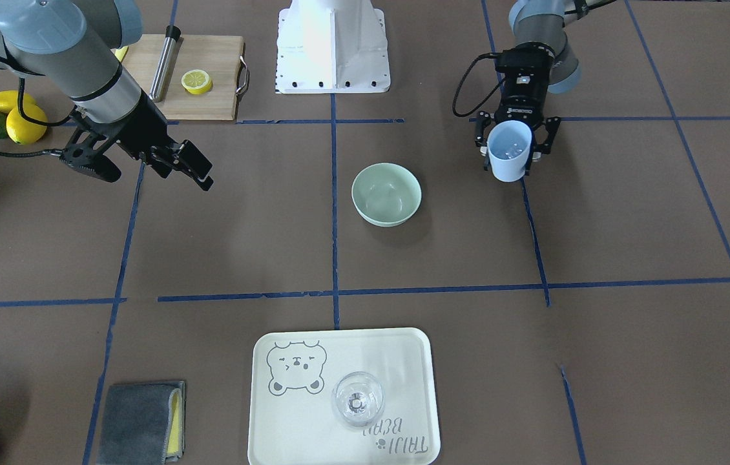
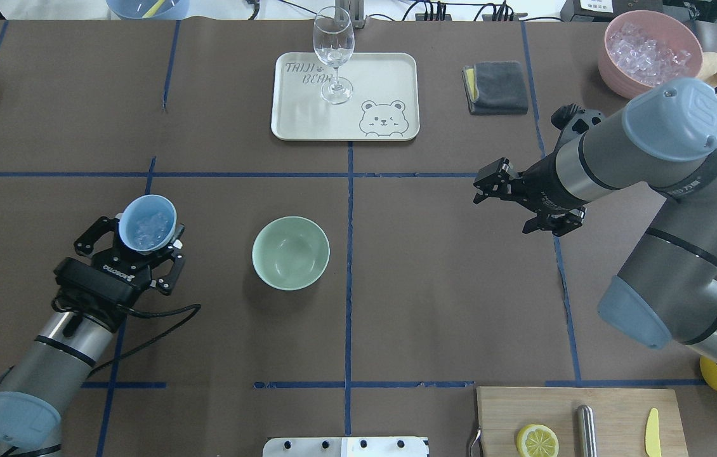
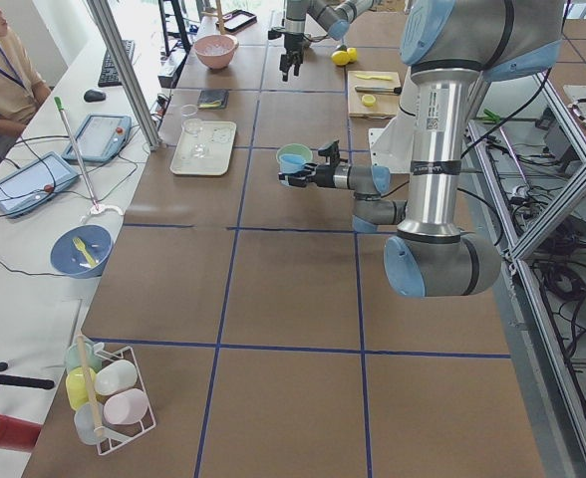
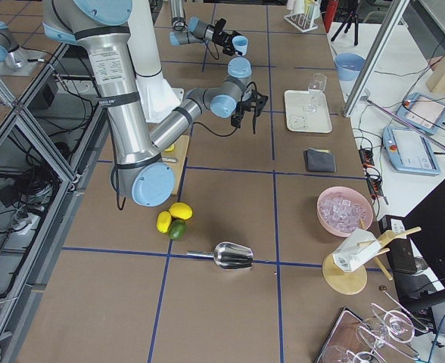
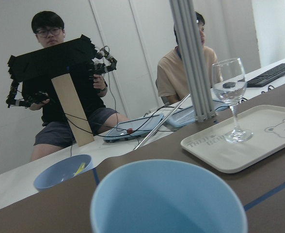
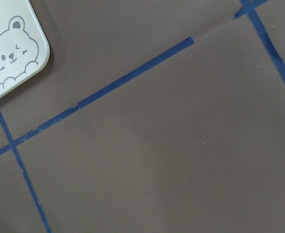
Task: Pour ice into bowl
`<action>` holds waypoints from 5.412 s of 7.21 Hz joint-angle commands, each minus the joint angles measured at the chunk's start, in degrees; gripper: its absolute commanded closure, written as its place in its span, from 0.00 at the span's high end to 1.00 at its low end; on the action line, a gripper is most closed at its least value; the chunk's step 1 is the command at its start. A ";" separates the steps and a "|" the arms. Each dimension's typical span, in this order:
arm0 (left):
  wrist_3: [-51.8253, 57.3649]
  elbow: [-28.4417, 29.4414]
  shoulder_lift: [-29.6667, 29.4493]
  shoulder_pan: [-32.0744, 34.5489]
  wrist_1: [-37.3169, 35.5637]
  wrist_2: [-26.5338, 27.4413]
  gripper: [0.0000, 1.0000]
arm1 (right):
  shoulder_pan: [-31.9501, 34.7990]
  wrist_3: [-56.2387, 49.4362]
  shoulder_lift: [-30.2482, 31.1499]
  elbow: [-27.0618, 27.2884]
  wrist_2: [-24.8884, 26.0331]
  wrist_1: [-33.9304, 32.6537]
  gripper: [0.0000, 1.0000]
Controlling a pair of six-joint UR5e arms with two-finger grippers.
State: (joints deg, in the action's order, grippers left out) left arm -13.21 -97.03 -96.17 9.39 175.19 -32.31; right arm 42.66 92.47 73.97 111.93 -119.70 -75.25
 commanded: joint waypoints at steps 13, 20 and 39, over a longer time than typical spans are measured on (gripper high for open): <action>48.54 -3.60 -11.67 2.30 -51.78 -0.30 0.00 | -0.03 -0.54 -0.49 -0.04 0.00 0.11 1.00; 51.70 -5.18 -14.14 2.39 -64.28 2.16 0.00 | -0.03 -1.51 -0.23 -0.57 0.08 0.11 1.00; -64.28 -7.51 19.24 10.04 -41.51 1.06 0.00 | -0.03 -1.15 -1.99 0.31 1.14 0.02 1.00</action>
State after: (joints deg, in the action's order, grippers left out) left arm -73.32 -108.37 -80.56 19.63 125.13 -38.13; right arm 42.63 91.25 72.04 112.20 -118.58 -75.22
